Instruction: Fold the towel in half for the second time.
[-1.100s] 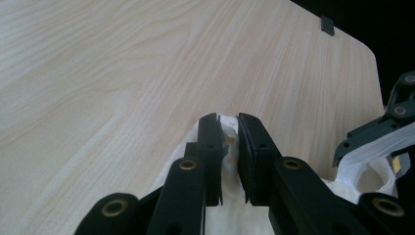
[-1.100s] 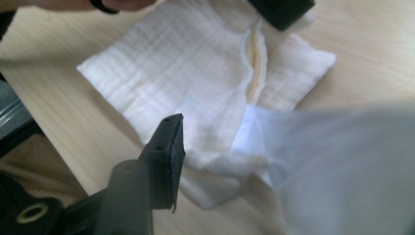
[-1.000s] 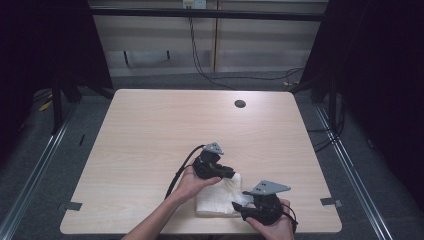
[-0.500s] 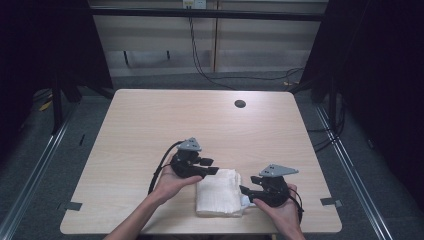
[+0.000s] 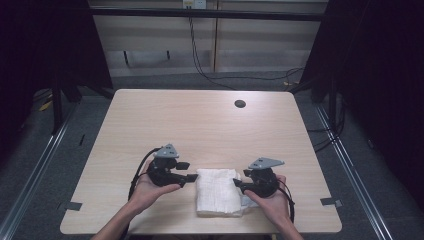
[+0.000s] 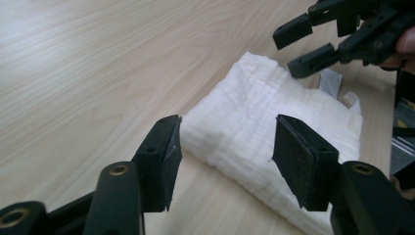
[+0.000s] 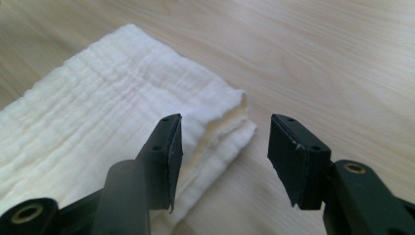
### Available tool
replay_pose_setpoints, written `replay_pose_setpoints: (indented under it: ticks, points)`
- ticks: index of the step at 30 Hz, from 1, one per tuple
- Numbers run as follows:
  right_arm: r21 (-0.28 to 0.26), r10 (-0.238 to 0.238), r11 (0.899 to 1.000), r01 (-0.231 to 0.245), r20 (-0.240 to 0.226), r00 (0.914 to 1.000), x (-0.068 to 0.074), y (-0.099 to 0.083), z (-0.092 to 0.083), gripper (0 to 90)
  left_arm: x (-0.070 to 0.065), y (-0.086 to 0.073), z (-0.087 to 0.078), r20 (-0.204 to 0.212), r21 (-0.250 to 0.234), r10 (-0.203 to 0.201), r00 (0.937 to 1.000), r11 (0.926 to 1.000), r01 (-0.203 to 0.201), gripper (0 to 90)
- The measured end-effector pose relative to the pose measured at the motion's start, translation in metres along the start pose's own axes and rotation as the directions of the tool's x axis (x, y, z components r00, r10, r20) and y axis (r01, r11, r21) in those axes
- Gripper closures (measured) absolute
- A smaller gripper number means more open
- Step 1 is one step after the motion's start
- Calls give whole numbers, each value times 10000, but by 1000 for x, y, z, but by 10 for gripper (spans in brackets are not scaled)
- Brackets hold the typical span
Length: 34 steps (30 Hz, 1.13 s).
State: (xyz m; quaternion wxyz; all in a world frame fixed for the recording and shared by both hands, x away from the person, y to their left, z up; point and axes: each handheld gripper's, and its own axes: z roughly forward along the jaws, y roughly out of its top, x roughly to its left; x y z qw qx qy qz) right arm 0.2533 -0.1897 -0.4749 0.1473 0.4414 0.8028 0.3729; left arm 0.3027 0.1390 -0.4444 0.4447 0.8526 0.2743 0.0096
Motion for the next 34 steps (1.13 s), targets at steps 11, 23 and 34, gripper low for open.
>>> replay_pose_setpoints:
  ticks: [11,23,34]
  points:
    - [-778,162,9968,-209,-608,9980,-16,-15,-41,501,9,-32,-46,-1167,153,-639,9911,9977,661,417]
    - [-1881,716,9792,-763,-317,9969,-35,-38,-76,411,3,-79,-67,-1620,201,-1389,9770,9894,1440,422]
    - [-2292,1282,9643,-1329,-351,9911,-44,-46,-80,380,8,-96,-103,-1728,-596,-1376,9753,9898,1291,393]
